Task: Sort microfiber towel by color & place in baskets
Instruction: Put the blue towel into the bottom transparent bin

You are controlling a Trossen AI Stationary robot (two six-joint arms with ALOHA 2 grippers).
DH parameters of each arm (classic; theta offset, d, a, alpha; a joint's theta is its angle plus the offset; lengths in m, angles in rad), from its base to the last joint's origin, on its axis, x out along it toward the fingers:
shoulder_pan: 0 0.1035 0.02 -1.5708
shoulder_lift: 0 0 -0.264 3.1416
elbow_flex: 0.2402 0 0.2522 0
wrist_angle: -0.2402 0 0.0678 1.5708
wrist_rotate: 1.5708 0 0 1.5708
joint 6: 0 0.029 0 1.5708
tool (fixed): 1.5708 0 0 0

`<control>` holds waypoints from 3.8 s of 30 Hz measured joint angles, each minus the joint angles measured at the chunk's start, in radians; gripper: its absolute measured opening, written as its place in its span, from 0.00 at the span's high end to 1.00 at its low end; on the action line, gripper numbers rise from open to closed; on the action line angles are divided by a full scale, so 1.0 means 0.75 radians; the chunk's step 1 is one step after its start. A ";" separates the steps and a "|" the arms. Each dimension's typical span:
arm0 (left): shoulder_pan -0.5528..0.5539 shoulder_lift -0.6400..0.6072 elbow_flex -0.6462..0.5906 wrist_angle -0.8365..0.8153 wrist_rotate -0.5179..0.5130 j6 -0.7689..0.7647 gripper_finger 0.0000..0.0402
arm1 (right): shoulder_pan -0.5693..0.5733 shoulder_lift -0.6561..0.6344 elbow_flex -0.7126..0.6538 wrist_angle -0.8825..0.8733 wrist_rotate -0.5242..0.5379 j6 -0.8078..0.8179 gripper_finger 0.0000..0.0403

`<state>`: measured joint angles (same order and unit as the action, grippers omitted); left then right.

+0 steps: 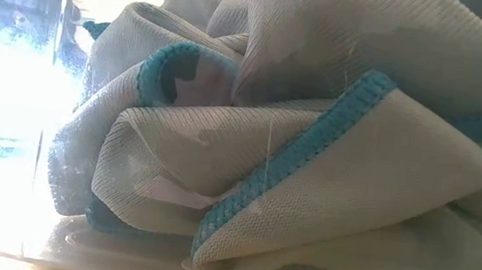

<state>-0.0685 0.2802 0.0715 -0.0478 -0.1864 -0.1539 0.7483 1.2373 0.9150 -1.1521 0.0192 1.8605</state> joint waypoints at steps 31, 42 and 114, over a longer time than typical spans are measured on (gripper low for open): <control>0.001 0.000 -0.001 -0.034 -0.034 0.025 1.00 | 0.027 0.270 -0.399 0.740 -0.167 0.153 0.34; 0.001 -0.122 -0.001 -0.032 0.062 0.186 1.00 | 0.024 0.270 -0.399 0.724 -0.152 0.141 0.34; 0.004 -0.354 -0.078 0.090 0.149 0.104 1.00 | -0.071 0.427 1.174 0.279 0.818 -1.756 0.97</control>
<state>-0.0658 0.0147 0.0128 0.0196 -0.0746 -0.0757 0.6953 1.5575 1.7956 -0.9430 0.6330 0.5435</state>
